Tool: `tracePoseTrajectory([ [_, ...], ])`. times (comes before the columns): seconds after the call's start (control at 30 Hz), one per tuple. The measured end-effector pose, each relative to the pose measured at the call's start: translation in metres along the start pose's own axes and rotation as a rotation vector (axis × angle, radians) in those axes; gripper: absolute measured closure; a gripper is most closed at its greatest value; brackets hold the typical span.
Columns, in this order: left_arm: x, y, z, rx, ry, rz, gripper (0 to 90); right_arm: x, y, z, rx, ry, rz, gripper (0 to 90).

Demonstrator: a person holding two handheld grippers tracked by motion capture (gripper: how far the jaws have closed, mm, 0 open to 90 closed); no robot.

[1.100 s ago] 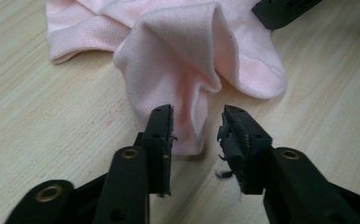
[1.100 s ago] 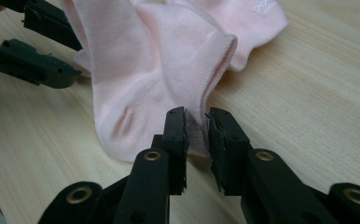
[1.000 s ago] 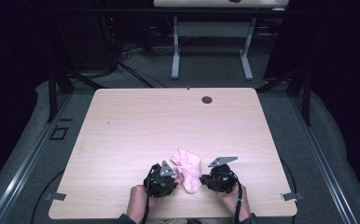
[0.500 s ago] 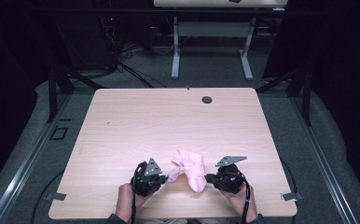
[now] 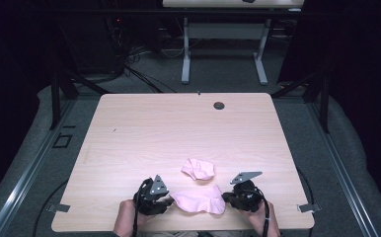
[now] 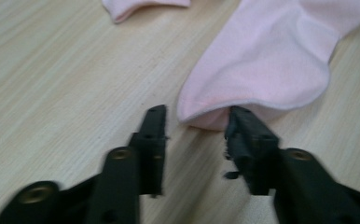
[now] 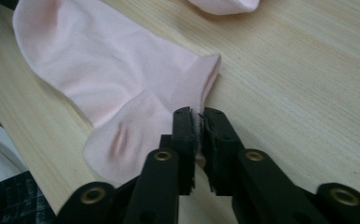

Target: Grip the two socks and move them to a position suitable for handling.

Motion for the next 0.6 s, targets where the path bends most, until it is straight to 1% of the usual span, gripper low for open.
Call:
tracePoseTrajectory([
  [0.03,0.003,-0.003,0.002,0.037,0.011,-0.001,51.4,0.001,-0.001,0.001,-0.005,0.016,0.011,77.8],
  [0.07,0.007,-0.007,0.003,0.073,0.018,0.007,48.5,0.003,-0.002,0.002,-0.005,0.011,0.018,74.8],
  [0.1,0.01,-0.01,0.004,0.106,0.022,0.0,46.2,0.005,-0.002,0.004,-0.004,0.017,0.02,73.4],
  [0.13,0.012,-0.012,0.006,0.145,0.021,0.008,46.2,0.006,-0.002,0.006,-0.012,0.032,0.023,72.7],
  [0.23,0.015,-0.015,0.01,0.21,0.002,0.038,44.8,0.009,0.0,0.01,-0.019,0.055,0.016,68.9],
  [0.27,0.014,-0.015,0.013,0.224,-0.002,0.039,43.5,0.007,0.0,0.012,-0.019,0.055,0.003,66.5],
  [0.3,0.012,-0.013,0.014,0.242,-0.014,0.03,43.5,0.007,0.0,0.012,-0.019,0.055,0.003,66.5],
  [0.33,0.009,-0.012,0.016,0.257,-0.025,0.03,42.9,0.005,0.0,0.012,-0.02,0.05,-0.006,65.8],
  [0.37,0.005,-0.01,0.017,0.271,-0.026,0.02,41.8,0.002,-0.001,0.012,-0.019,0.04,-0.008,64.6],
  [0.4,0.001,-0.008,0.018,0.281,-0.04,0.013,42.4,-0.001,-0.003,0.012,-0.025,0.05,-0.008,64.5],
  [0.5,-0.011,-0.001,0.018,0.289,-0.074,-0.004,42.4,-0.009,-0.004,0.012,-0.008,0.06,-0.041,65.3],
  [0.57,-0.016,0.001,0.016,0.283,-0.099,-0.009,42.1,-0.012,-0.005,0.012,-0.013,0.061,-0.044,66.1],
  [0.6,-0.018,0.002,0.015,0.274,-0.108,-0.004,42.4,-0.014,-0.005,0.011,-0.004,0.054,-0.051,66.3],
])
Point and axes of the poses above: each handheld gripper's, and its own axes: x roughly backward along the jaws, z roughly out of its top, y roughly to its right, the point moved 7 cm from there along -x, roughly forward along the jaws, and after that the axes turned 10 degrees about z, right-handed, at the moved point
